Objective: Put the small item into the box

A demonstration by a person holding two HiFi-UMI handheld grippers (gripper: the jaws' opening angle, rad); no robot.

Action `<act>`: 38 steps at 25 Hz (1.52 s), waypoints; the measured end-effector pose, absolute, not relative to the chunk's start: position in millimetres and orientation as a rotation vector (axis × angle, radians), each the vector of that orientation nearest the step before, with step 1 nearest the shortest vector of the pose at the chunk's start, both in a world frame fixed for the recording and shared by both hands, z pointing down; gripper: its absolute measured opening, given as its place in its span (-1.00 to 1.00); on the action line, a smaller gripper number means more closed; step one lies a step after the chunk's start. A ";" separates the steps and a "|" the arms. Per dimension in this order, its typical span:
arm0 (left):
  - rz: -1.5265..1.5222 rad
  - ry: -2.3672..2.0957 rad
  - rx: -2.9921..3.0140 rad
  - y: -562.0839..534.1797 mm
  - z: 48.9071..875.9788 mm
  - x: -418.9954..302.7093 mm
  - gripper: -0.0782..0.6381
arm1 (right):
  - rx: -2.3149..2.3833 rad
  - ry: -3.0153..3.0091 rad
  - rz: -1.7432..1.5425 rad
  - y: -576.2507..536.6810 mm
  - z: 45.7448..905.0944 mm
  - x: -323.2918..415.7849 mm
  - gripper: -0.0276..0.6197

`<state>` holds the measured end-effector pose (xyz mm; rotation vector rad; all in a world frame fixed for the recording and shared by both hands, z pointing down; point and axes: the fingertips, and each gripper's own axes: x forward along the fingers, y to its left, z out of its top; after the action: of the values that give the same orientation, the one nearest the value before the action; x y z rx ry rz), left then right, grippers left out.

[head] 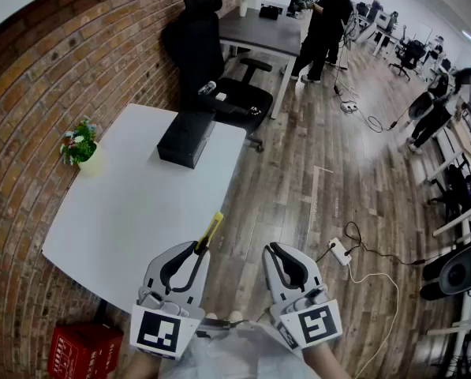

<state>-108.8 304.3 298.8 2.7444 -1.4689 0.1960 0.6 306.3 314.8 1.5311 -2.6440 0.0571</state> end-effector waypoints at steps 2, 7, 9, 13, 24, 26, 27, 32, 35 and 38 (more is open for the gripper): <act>0.195 -1.471 2.742 305.3 298.3 -105.6 -0.57 | 1.529 -2.646 0.057 306.9 314.9 3.5 -0.73; 0.200 -1.468 2.754 306.7 298.3 -97.7 -0.57 | 1.518 -2.646 0.059 307.7 316.5 9.5 -0.73; 0.198 -1.472 2.754 307.0 297.6 -94.8 -0.57 | 1.516 -2.648 0.057 307.8 316.4 12.3 -0.73; 0.201 -1.480 2.744 306.1 297.0 -88.4 -0.57 | 1.522 -2.668 0.084 307.3 314.6 19.3 -0.73; 0.199 -1.579 2.681 310.0 297.0 -63.0 -0.57 | 1.426 -2.703 0.023 313.4 311.7 51.7 -0.73; 0.207 -1.597 2.671 311.0 299.7 -57.8 -0.57 | 1.419 -2.698 0.014 314.7 314.8 59.8 -0.73; 0.211 -1.605 2.670 310.6 300.2 -55.2 -0.57 | 1.423 -2.698 0.016 314.0 315.9 63.9 -0.73; 0.220 -1.627 2.676 302.1 299.9 -48.1 -0.57 | 1.463 -2.702 0.095 304.7 322.5 79.2 -0.73; 0.214 -1.635 2.681 287.7 300.2 -46.3 -0.57 | 1.469 -2.700 0.099 291.0 325.1 83.7 -0.73; 0.205 -1.639 2.690 265.9 302.4 -45.3 -0.57 | 1.469 -2.701 0.085 271.3 327.6 83.4 -0.73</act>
<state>-45.3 265.9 302.4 2.6898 -1.6388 0.2051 83.4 271.3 327.6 1.4690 -2.7010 0.0855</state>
